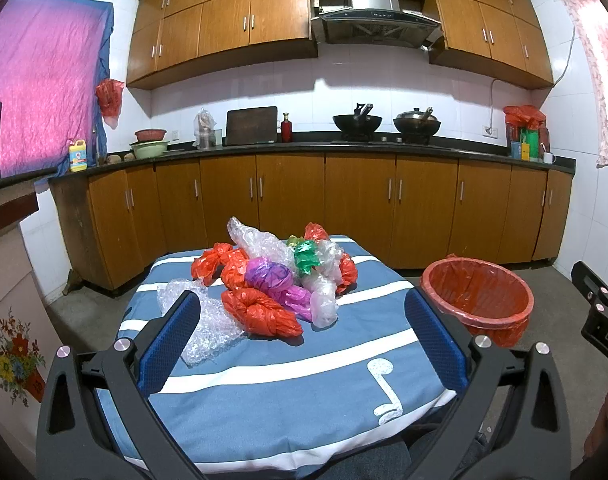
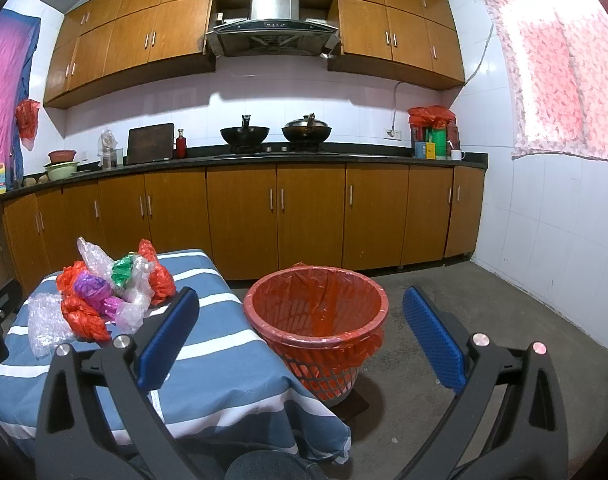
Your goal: Collect trash
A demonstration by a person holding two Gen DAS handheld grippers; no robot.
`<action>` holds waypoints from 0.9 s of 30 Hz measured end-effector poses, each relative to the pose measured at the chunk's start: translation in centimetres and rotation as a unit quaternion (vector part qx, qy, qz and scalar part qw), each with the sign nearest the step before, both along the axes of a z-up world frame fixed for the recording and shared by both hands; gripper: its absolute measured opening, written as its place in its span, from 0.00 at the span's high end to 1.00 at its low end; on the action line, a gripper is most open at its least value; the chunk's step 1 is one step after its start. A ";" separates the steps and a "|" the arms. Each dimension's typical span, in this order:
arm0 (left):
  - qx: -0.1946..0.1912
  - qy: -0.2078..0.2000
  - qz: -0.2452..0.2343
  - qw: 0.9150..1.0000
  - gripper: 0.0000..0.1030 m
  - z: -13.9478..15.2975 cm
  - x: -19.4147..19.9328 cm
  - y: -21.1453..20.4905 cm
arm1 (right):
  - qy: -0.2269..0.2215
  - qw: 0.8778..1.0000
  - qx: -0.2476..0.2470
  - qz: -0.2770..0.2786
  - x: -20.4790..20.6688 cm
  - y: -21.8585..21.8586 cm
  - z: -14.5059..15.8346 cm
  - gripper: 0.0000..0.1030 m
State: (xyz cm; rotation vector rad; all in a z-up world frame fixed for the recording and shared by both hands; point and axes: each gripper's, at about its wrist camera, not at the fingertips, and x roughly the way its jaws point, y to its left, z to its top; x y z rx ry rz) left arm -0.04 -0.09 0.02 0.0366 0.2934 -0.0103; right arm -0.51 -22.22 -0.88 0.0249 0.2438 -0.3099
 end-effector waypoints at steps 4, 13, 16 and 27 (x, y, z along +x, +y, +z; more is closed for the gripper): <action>-0.001 0.001 0.001 1.000 0.02 0.0 0.0 0.1 | 0.001 1.000 0.001 0.000 0.1 0.0 0.0 0.04; -0.001 0.001 0.002 1.000 0.02 0.0 0.1 0.0 | 0.000 1.000 0.000 0.000 0.0 0.0 0.0 0.04; -0.001 0.000 0.002 1.000 0.02 0.0 0.0 0.1 | 0.000 1.000 0.000 0.000 0.0 0.1 -0.1 0.04; -0.002 0.000 0.002 1.000 0.02 0.0 0.0 0.1 | 0.000 1.000 0.001 0.000 0.0 -0.1 -0.1 0.04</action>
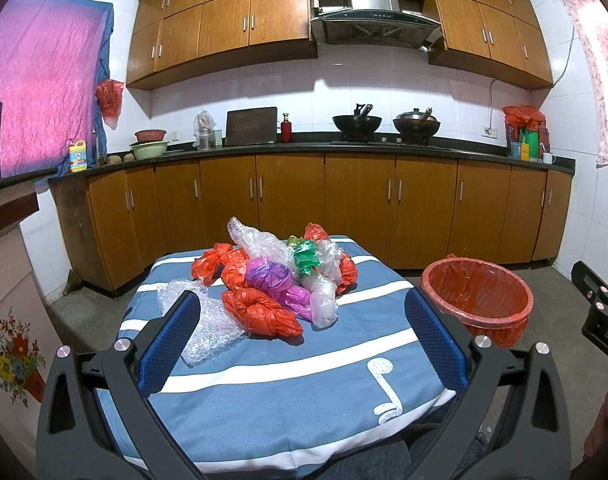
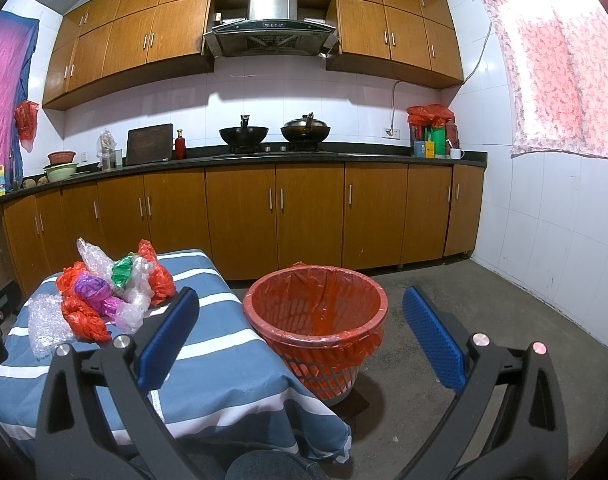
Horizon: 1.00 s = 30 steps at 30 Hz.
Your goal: Collect trash
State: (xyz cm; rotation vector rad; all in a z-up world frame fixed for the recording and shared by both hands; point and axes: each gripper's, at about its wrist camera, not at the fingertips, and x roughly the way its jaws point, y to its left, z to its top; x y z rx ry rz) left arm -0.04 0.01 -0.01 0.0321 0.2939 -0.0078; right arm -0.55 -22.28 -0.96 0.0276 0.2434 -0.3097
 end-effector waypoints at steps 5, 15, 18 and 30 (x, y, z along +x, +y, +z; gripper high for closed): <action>0.001 0.000 -0.001 1.000 0.02 0.0 0.0 -0.1 | 0.000 1.000 0.000 0.000 0.0 0.0 0.0 0.04; 0.001 0.000 0.000 1.000 0.02 0.0 0.0 0.0 | 0.000 1.000 0.001 0.000 0.0 -0.1 -0.1 0.04; -0.001 0.002 0.000 1.000 0.02 0.0 0.0 0.0 | 0.000 1.000 0.001 0.000 0.0 -0.1 -0.1 0.04; -0.001 0.002 0.000 1.000 0.02 0.3 -0.2 0.8 | 0.001 1.000 0.001 0.001 0.3 0.1 -0.2 0.04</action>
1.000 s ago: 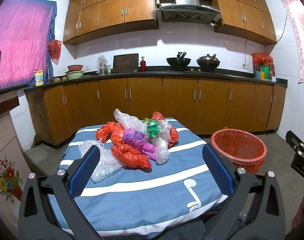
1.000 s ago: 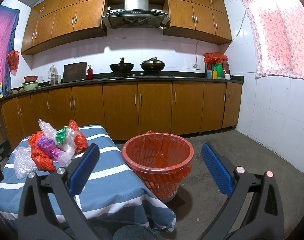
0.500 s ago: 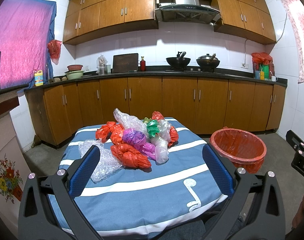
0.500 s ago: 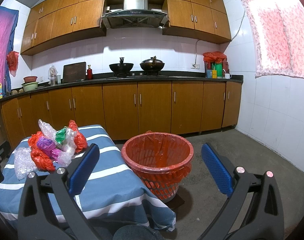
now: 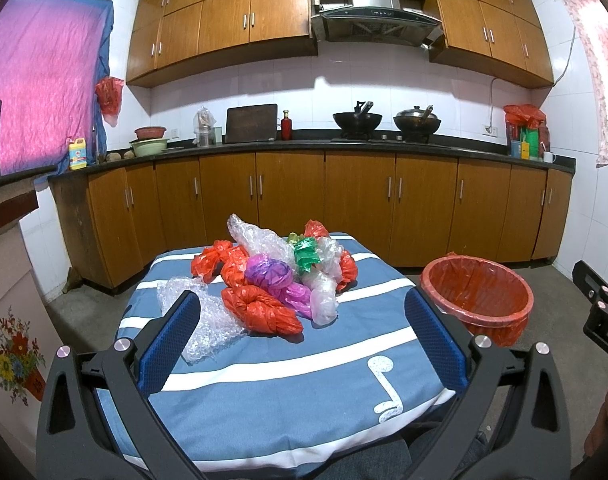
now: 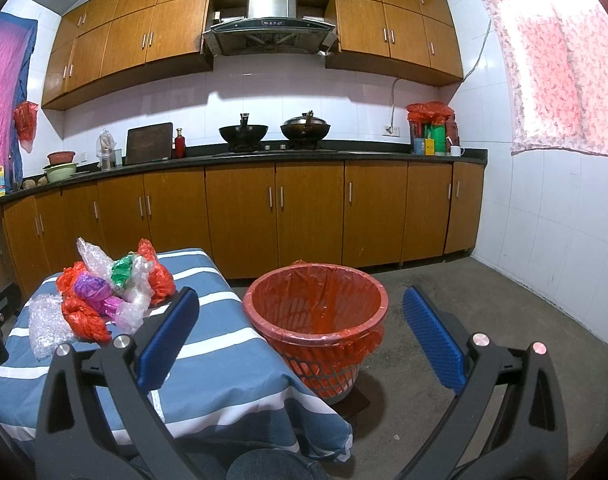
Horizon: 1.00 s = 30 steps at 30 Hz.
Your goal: Collect trash
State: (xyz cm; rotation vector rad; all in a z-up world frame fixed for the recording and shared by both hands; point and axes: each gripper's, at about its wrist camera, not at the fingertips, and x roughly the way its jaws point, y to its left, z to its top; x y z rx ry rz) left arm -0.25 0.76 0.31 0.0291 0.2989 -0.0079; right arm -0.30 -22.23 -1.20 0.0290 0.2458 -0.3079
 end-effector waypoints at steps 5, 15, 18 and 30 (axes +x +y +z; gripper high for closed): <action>0.000 0.000 0.000 1.000 0.02 -0.1 0.1 -0.1 | 0.001 1.000 0.000 0.001 0.2 -0.3 -0.1 0.04; 0.000 0.000 0.000 1.000 0.02 -0.1 0.1 -0.1 | 0.004 1.000 0.000 0.002 0.2 0.1 -0.3 0.04; 0.000 0.000 0.001 1.000 0.02 -0.1 0.1 -0.2 | 0.007 1.000 0.003 0.005 0.6 0.3 -0.8 0.04; -0.008 0.056 0.041 0.998 0.02 -3.4 1.7 2.5 | 0.064 0.996 0.034 0.047 4.7 1.1 -2.2 0.04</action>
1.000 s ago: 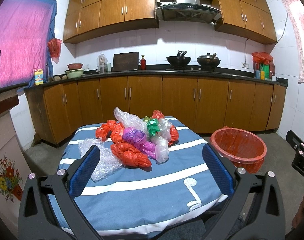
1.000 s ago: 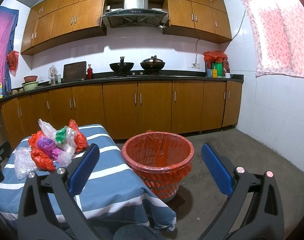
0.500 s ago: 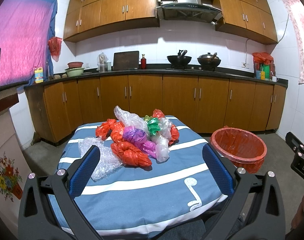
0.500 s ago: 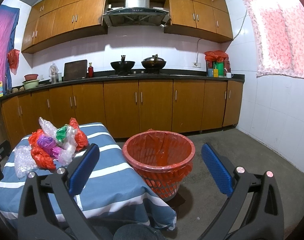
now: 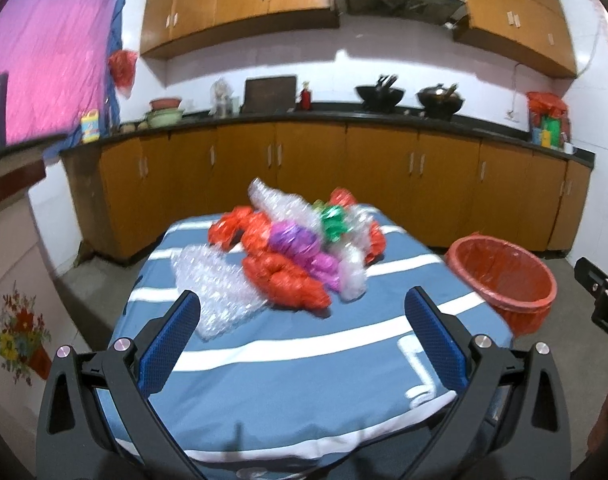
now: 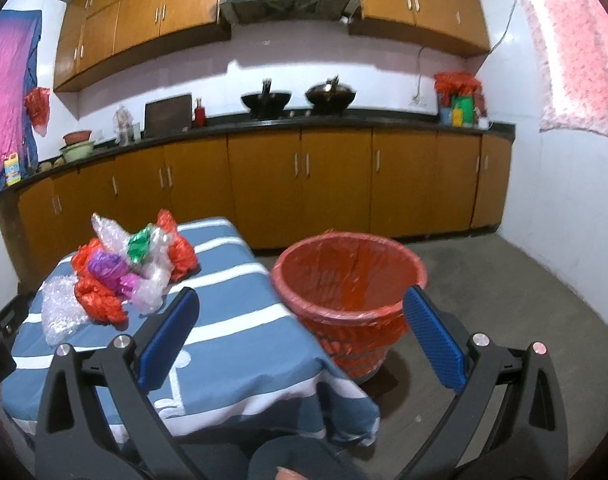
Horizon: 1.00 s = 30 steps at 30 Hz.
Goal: Collect trash
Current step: 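Grasp the clear bubble wrap with the left tool while the right tool grasps a clear bag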
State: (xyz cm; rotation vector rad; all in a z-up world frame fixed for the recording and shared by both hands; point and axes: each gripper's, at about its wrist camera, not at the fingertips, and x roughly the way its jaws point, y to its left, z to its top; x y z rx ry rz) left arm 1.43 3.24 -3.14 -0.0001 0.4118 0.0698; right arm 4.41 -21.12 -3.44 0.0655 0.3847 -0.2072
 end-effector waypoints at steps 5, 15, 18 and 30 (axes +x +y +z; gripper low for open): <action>-0.004 0.029 0.047 0.998 0.02 -1.2 1.8 3.5 | 0.033 0.999 -0.006 0.033 3.9 2.3 -1.1 0.06; -0.029 0.076 0.120 0.989 0.09 -3.3 6.8 11.4 | 0.095 0.990 0.008 0.103 14.4 8.4 -2.7 0.31; -0.031 0.077 0.127 0.989 0.09 -3.6 8.0 12.7 | 0.111 0.987 0.017 0.118 17.3 10.4 -3.5 0.32; -0.024 0.092 0.123 0.988 0.09 -4.9 12.8 14.6 | 0.186 0.970 0.029 0.152 25.0 15.2 -8.2 0.40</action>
